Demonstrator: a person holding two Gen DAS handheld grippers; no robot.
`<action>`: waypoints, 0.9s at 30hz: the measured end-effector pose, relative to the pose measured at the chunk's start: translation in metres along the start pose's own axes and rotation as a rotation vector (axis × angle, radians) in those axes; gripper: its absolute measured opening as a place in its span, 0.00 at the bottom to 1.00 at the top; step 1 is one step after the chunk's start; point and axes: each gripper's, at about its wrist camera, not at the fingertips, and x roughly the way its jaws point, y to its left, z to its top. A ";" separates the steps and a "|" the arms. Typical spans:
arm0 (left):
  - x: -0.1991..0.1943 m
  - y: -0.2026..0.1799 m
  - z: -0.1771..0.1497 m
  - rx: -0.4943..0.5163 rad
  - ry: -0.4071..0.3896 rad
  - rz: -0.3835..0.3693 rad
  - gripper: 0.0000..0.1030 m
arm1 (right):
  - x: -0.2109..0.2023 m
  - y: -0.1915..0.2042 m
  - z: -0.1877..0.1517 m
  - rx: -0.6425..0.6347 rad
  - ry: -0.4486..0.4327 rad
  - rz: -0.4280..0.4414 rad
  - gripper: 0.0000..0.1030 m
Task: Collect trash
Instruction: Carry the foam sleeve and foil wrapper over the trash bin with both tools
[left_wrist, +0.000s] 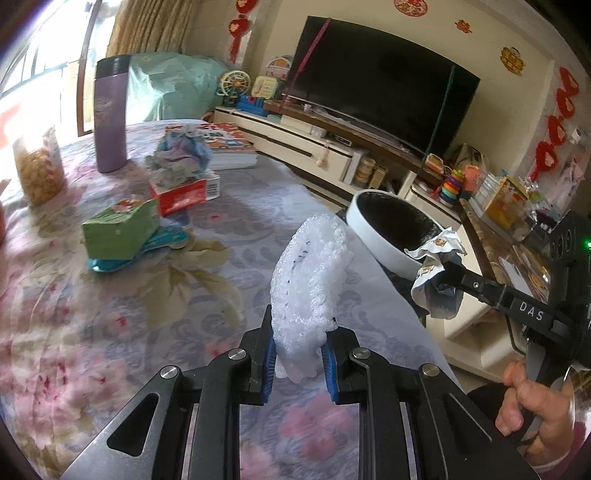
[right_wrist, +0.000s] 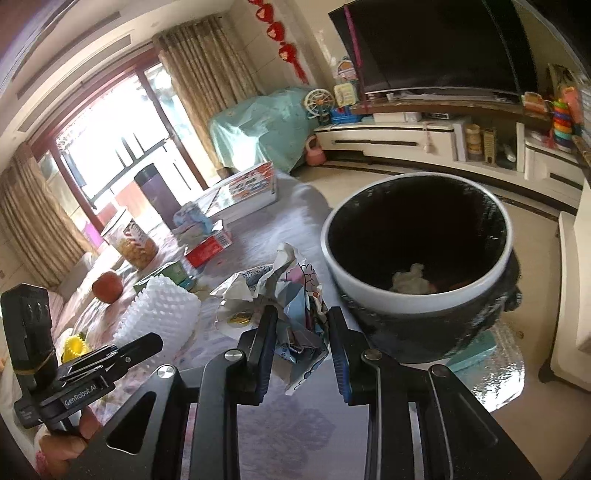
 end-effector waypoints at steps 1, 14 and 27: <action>0.002 -0.002 0.001 0.005 0.001 -0.004 0.19 | -0.002 -0.003 0.001 0.004 -0.004 -0.005 0.27; 0.029 -0.031 0.016 0.062 0.016 -0.041 0.19 | -0.015 -0.038 0.010 0.049 -0.032 -0.053 0.27; 0.059 -0.059 0.035 0.112 0.027 -0.062 0.20 | -0.012 -0.068 0.027 0.083 -0.044 -0.086 0.27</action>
